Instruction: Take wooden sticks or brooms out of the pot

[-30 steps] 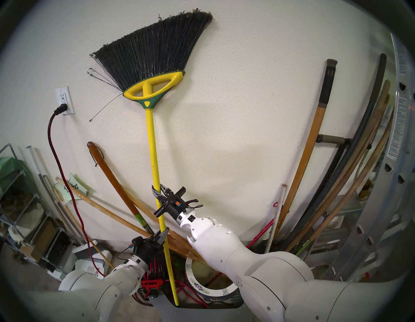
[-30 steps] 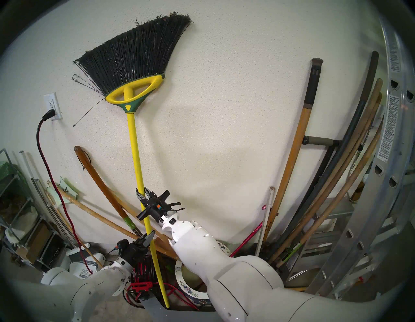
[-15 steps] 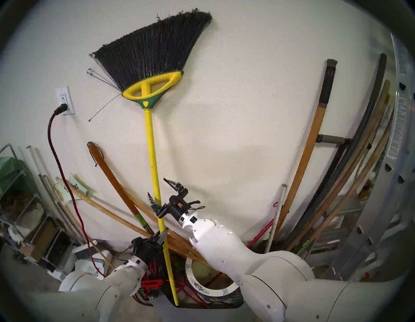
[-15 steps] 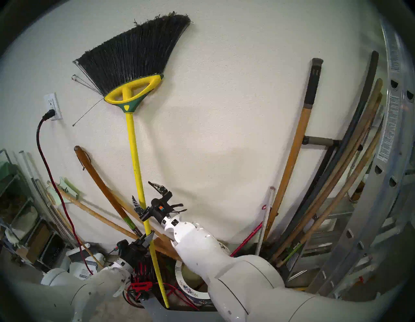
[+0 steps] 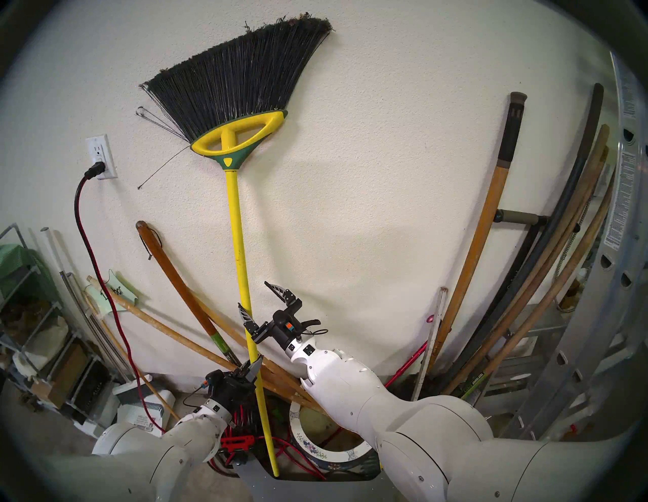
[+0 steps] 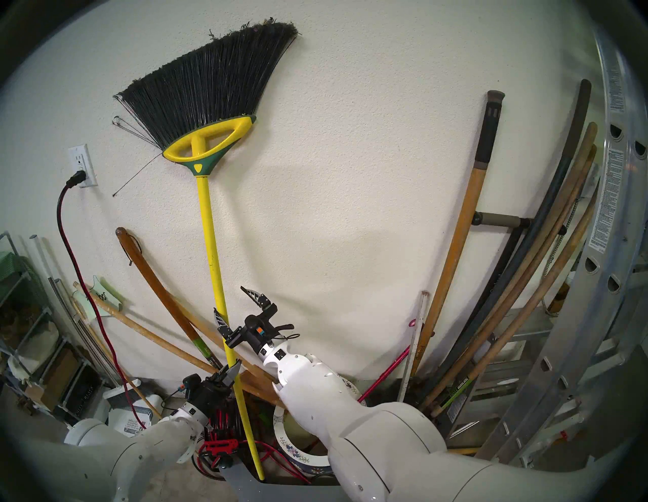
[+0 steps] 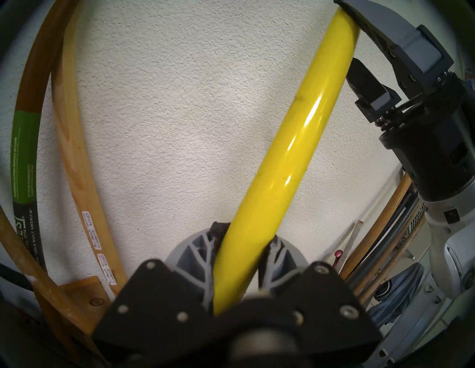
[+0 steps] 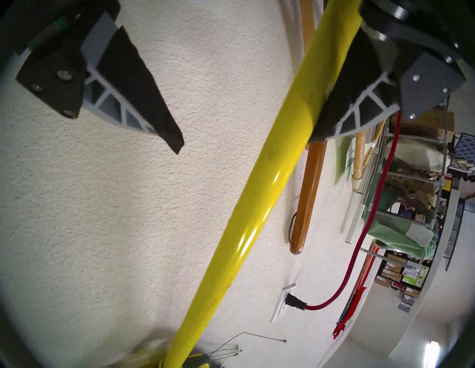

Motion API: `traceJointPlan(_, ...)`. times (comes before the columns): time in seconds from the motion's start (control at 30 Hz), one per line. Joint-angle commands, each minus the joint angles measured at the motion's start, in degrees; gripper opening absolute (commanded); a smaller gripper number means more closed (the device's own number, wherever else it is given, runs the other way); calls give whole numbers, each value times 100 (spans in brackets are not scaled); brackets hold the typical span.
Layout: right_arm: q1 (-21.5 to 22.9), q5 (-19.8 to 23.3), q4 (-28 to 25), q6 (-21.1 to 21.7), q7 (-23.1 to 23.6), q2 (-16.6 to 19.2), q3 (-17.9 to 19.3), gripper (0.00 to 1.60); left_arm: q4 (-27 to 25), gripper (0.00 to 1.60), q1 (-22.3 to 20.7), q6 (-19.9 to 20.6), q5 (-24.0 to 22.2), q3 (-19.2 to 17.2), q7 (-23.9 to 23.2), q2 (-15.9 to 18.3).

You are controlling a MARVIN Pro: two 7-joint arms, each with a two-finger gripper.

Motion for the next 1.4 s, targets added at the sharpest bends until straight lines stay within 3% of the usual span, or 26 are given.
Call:
traceJointPlan(0.0,-89,128,-183,-249,-30,-58,83,160,29,0,-19,10,-38,-51,272,43)
traceJointPlan(0.7,-356,481,-870,-249,544,70,-197,160,34,0,-41,-27,17,-79,246,-8)
traceJointPlan(1.37,-902,1210,-2474,-249,775,545,-350,160,58,0,-90,-65,67,-88,198,-82)
